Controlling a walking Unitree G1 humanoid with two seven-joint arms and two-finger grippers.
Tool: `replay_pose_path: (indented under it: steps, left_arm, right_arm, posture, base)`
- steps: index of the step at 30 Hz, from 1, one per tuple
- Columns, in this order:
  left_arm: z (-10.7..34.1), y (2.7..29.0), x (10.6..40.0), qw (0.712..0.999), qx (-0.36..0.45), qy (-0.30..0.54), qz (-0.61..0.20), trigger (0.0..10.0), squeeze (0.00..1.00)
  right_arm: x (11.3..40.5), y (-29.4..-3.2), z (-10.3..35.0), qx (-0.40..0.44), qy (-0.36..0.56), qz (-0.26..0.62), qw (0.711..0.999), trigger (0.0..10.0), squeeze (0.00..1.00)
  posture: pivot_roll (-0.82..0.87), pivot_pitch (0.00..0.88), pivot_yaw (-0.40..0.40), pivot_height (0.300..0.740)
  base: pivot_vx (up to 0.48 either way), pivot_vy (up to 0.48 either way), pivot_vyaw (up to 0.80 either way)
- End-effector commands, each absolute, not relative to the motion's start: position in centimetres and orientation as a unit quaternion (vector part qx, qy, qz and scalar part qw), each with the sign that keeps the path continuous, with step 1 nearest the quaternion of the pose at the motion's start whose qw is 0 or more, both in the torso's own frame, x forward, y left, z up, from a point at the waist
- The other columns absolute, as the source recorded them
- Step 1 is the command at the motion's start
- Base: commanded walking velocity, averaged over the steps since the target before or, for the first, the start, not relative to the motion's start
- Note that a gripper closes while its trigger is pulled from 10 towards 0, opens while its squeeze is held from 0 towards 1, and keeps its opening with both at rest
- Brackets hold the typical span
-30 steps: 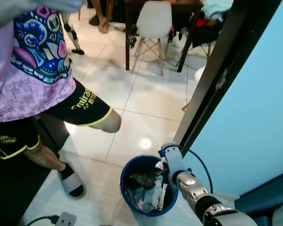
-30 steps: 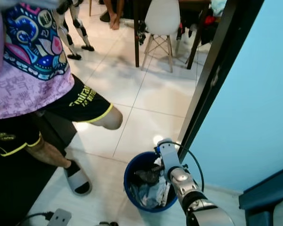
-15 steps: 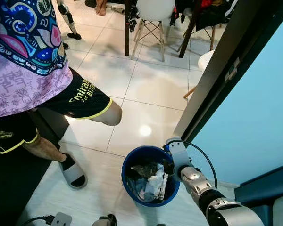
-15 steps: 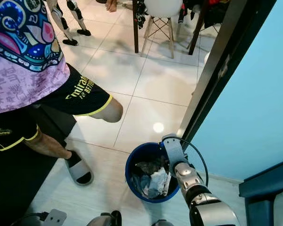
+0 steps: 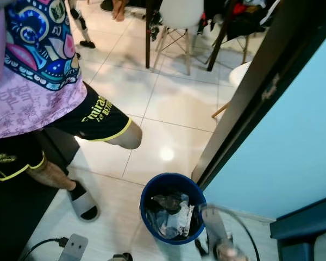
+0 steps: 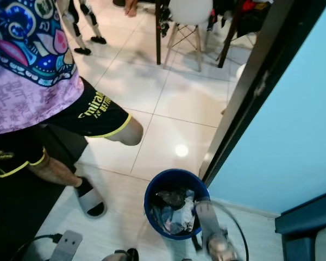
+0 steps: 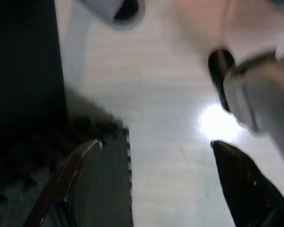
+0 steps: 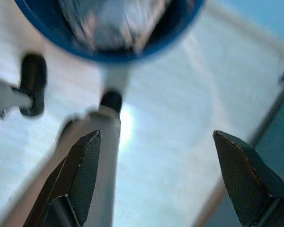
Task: Clean up the room
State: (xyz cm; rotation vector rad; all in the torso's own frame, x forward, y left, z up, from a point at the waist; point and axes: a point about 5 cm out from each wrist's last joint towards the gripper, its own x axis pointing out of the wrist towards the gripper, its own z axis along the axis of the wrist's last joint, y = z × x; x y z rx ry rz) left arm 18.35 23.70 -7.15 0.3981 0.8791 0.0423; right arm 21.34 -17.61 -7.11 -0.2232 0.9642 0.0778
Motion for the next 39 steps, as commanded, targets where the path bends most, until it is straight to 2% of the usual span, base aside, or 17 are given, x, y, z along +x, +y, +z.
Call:
replay_pose_path:
  steps: [1,2,3,14,21,39]
  left_arm:
    - [-8.2,23.3,16.6,0.872,0.177,0.456,0.023,10.0,0.00]
    - [-8.2,23.1,16.8,0.871,0.173,0.458,0.024,10.0,0.00]
    - [-8.2,22.9,16.9,0.869,0.174,0.462,0.021,10.0,0.00]
    - [-8.4,22.4,17.0,0.861,0.183,0.474,0.010,10.0,0.00]
    - [-8.0,21.6,18.2,0.871,0.161,0.464,-0.002,10.0,0.00]
    - [-8.1,21.2,18.4,0.866,0.152,0.476,-0.003,10.0,0.00]
  right_arm:
    - [20.5,-17.9,-7.6,-0.097,0.481,0.024,0.871,10.0,0.00]
    - [19.8,-18.1,-7.9,-0.085,0.491,0.013,0.867,10.0,0.00]
    - [19.2,-18.3,-8.2,-0.080,0.502,0.012,0.861,10.0,0.00]
    - [18.3,-18.6,-8.6,-0.086,0.520,0.018,0.849,10.0,0.00]
    - [18.8,-19.3,-8.3,-0.090,0.514,0.009,0.853,10.0,0.00]
    - [18.2,-19.6,-8.5,-0.077,0.518,-0.005,0.852,10.0,0.00]
  posture:
    - [0.01,0.144,-0.025,0.719]
    - [0.01,0.136,-0.025,0.719]
    - [-0.01,0.092,-0.023,0.719]
    - [-0.04,0.000,-0.026,0.719]
    - [-0.06,0.000,-0.027,0.719]
    - [-0.08,0.000,-0.012,0.719]
  base:
    - [0.000,0.000,0.00]
    - [0.000,0.000,0.00]
    - [0.000,0.000,0.00]
    - [0.000,0.000,0.00]
    - [0.000,0.000,0.00]
    - [0.000,0.000,0.00]
